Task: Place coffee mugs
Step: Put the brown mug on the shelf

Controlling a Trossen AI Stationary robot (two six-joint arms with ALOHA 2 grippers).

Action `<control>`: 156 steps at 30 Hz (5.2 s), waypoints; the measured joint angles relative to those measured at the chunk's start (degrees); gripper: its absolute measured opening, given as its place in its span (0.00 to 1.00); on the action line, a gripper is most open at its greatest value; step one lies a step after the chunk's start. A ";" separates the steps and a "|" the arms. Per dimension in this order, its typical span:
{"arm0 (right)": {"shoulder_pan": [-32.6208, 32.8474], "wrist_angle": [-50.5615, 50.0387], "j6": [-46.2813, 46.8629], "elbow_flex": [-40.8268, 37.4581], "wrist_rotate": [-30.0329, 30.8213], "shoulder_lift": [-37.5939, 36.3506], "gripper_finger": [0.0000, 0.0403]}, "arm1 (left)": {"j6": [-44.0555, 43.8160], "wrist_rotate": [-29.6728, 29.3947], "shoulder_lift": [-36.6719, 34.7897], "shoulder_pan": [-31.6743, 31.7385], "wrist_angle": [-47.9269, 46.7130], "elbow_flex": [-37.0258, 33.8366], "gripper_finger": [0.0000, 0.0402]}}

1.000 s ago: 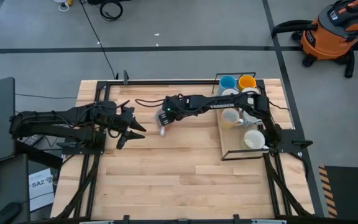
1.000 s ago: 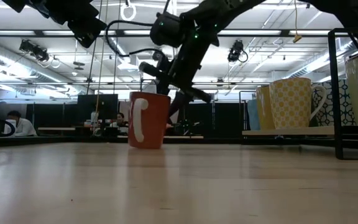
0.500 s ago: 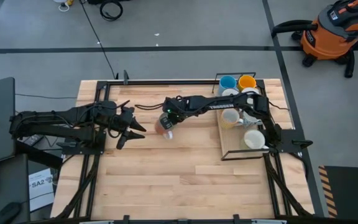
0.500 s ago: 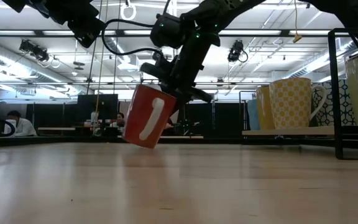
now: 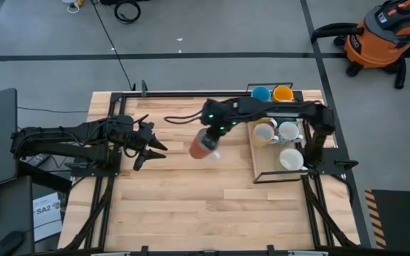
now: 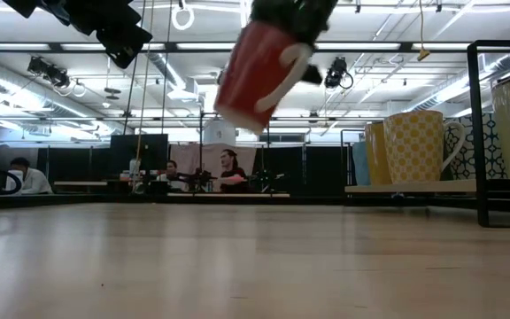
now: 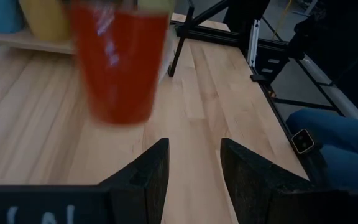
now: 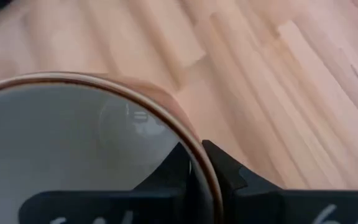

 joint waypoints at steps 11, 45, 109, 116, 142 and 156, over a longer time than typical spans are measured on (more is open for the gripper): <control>2.31 -21.35 -11.14 0.00 0.88 -14.57 0.09 | 0.00 0.00 0.00 0.00 -0.02 0.00 0.38; 7.94 -37.67 1.81 -14.84 8.62 -20.71 0.10 | -1.53 -0.02 0.00 0.00 -0.45 0.00 0.38; 7.42 -30.08 1.77 -25.97 7.68 -21.21 0.18 | -1.53 -0.02 0.00 -0.02 -0.41 0.02 0.37; 7.41 -30.13 1.76 -25.97 7.68 -21.21 0.24 | -1.53 -0.02 -0.01 -0.02 -0.43 0.00 0.37; 7.41 -31.87 1.91 -25.97 8.18 -21.21 0.30 | -1.09 -0.02 -0.01 -0.01 -0.43 0.01 0.38; 7.41 -38.97 2.91 -20.68 8.16 -21.23 0.30 | -1.10 -0.01 -0.01 -0.02 -0.43 0.01 0.38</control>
